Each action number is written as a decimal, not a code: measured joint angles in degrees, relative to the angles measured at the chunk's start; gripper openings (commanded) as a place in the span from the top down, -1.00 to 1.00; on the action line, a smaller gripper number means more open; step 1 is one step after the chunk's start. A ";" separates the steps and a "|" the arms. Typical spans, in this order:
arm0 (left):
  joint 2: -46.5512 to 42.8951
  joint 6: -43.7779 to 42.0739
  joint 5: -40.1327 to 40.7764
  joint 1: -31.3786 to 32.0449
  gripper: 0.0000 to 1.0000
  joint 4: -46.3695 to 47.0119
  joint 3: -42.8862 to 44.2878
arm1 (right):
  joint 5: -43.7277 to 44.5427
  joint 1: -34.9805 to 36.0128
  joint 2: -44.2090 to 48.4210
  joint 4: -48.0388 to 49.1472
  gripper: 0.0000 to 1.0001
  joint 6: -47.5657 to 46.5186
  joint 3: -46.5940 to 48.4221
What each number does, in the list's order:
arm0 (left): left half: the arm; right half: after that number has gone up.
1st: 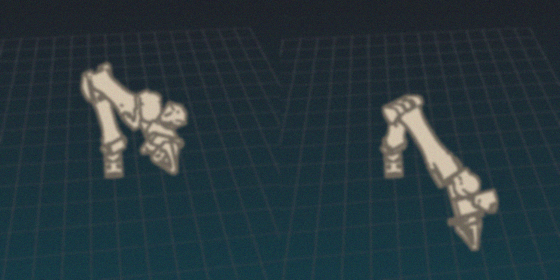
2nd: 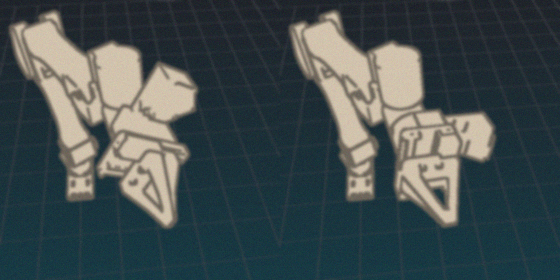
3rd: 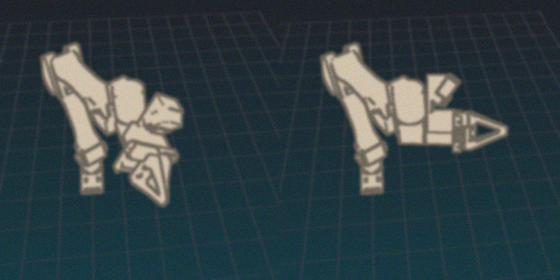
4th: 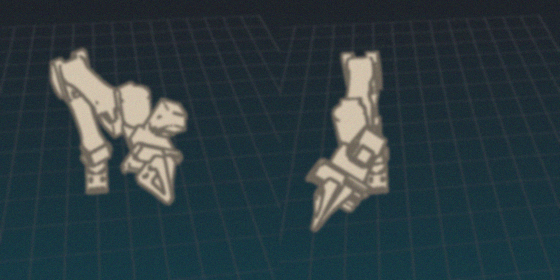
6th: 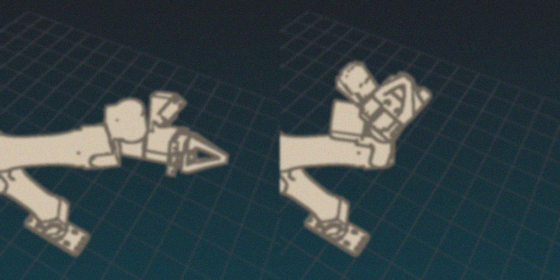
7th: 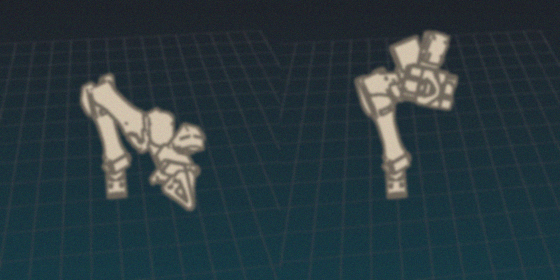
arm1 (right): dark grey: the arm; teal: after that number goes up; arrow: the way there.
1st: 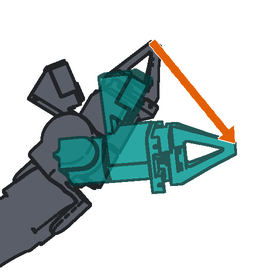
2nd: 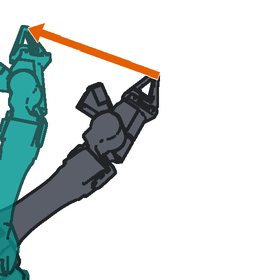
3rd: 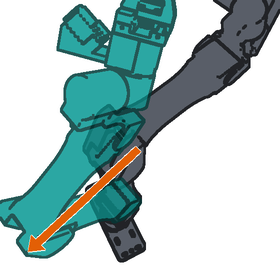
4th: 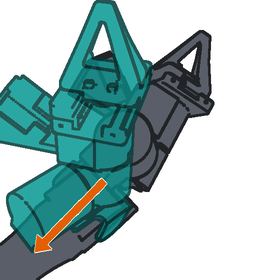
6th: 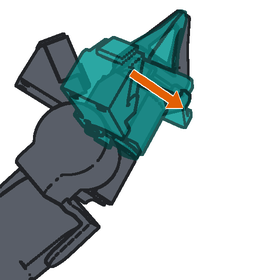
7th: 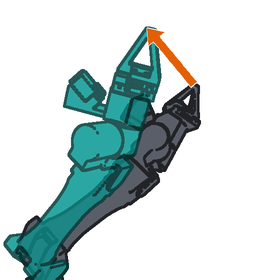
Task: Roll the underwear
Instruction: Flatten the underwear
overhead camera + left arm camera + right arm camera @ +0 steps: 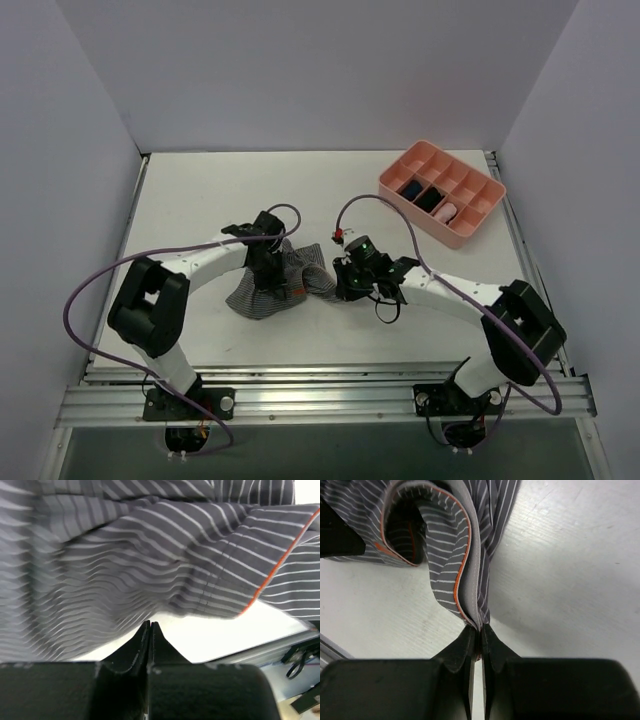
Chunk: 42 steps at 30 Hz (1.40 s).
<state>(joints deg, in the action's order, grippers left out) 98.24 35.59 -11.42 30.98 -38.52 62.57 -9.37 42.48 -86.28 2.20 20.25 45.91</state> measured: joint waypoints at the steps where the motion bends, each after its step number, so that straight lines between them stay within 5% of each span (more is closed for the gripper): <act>1: -0.37 -0.76 0.57 -0.20 0.95 -1.62 1.25 | 0.85 0.00 1.53 -1.88 1.00 -0.02 0.79; 6: -6.16 -4.20 2.89 -1.18 0.93 -9.22 8.90 | 4.48 0.00 9.94 -9.44 1.00 0.68 3.74; 11: -12.61 -3.37 0.37 -0.52 0.40 -8.70 9.86 | 5.07 0.33 15.91 -12.81 1.00 4.37 2.86; 17: -14.34 3.39 -4.24 4.22 -0.11 -0.22 -1.03 | 4.48 4.00 19.30 -13.46 1.00 12.81 -3.10; 27: -6.36 12.46 -6.34 12.66 -0.28 12.02 -4.90 | 5.40 7.10 22.38 -13.66 1.00 19.37 -3.91; 34: 2.21 13.81 -3.69 14.38 -0.12 13.57 -1.01 | 6.14 7.52 22.56 -14.10 1.00 20.57 -3.91; 38: 2.71 13.84 -0.20 14.69 0.66 12.02 -0.55 | 6.56 7.82 23.23 -14.58 1.00 20.70 -3.91; 42: 2.67 12.09 3.65 14.71 0.95 8.24 0.96 | 7.48 7.87 23.85 -15.19 1.00 20.65 -3.91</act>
<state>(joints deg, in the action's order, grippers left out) 100.90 47.68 -7.77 45.69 -30.28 63.53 -1.89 50.35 -62.43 -12.99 40.91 42.00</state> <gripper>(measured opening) 0.078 0.021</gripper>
